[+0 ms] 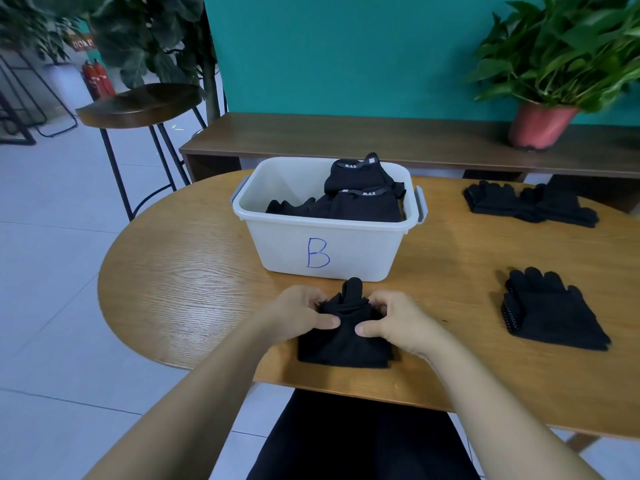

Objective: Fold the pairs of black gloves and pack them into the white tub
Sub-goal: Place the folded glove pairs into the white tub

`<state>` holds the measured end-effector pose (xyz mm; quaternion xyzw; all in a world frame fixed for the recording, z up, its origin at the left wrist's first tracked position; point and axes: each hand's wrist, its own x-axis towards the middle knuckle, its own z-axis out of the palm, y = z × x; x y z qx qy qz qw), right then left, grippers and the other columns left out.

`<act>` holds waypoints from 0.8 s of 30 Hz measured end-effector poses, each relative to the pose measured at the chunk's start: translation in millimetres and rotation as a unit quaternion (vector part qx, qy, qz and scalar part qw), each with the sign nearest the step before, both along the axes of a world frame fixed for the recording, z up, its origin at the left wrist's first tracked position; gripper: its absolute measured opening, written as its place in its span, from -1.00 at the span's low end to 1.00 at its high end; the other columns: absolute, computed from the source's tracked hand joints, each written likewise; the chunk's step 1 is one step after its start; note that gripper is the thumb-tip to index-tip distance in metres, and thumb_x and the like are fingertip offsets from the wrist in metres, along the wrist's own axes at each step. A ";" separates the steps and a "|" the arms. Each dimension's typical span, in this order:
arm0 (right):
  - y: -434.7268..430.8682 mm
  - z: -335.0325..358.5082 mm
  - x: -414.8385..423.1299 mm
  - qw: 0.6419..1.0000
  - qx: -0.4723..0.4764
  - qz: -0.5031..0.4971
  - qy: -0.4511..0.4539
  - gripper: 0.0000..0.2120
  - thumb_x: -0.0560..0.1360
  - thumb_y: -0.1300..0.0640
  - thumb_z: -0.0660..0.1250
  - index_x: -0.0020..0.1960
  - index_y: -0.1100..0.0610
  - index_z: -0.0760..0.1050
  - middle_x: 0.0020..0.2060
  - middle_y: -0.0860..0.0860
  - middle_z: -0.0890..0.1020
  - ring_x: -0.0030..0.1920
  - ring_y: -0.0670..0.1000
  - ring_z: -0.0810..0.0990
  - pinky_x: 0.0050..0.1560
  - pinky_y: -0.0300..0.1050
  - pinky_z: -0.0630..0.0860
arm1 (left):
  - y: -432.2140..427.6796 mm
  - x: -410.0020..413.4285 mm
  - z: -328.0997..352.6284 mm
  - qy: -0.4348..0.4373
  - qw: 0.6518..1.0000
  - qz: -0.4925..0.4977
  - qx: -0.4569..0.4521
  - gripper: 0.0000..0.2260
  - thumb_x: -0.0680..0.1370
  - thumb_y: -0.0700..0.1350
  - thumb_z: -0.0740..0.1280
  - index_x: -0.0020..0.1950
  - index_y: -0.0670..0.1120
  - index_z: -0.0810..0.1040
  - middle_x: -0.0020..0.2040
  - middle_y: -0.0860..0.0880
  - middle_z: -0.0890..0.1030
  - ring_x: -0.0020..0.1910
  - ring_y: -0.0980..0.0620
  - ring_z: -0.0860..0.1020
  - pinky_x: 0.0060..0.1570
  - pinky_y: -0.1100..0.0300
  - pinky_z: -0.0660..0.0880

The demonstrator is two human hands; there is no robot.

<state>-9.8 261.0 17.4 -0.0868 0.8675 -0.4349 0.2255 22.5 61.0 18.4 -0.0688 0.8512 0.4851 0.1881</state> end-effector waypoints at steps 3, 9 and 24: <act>2.4 1.6 -1.8 0.999 -0.034 0.007 -0.030 -0.77 0.36 0.25 0.53 -0.03 0.09 0.58 -0.07 0.07 0.68 -0.02 0.09 0.66 0.10 0.08 0.59 | -2.8 1.1 2.8 -0.010 0.999 0.002 0.033 -0.86 0.52 -0.16 0.46 0.07 -0.04 0.65 0.02 -0.05 0.71 0.04 0.03 0.65 0.08 0.24 0.51; 3.6 11.9 1.6 0.995 -0.073 0.007 -0.067 -0.81 0.45 0.29 0.47 -0.01 0.11 0.54 0.00 0.14 0.66 -0.10 0.06 0.65 -0.31 -0.20 0.51 | -4.3 4.1 11.8 -0.014 0.998 0.002 0.069 -0.90 0.56 -0.15 0.42 0.07 -0.03 0.64 -0.02 0.01 0.70 -0.12 0.14 0.62 -0.33 0.44 0.42; 11.9 124.8 14.7 0.991 -0.128 0.046 0.014 -0.82 0.41 0.27 0.50 -0.02 0.22 0.59 -0.12 0.21 0.67 -0.25 -0.03 0.59 -0.38 -0.24 0.43 | -16.3 17.1 123.8 0.066 0.994 -0.045 0.078 -0.77 0.52 -0.11 0.47 0.17 -0.04 0.64 0.08 -0.05 0.71 0.12 0.02 0.65 0.10 0.20 0.50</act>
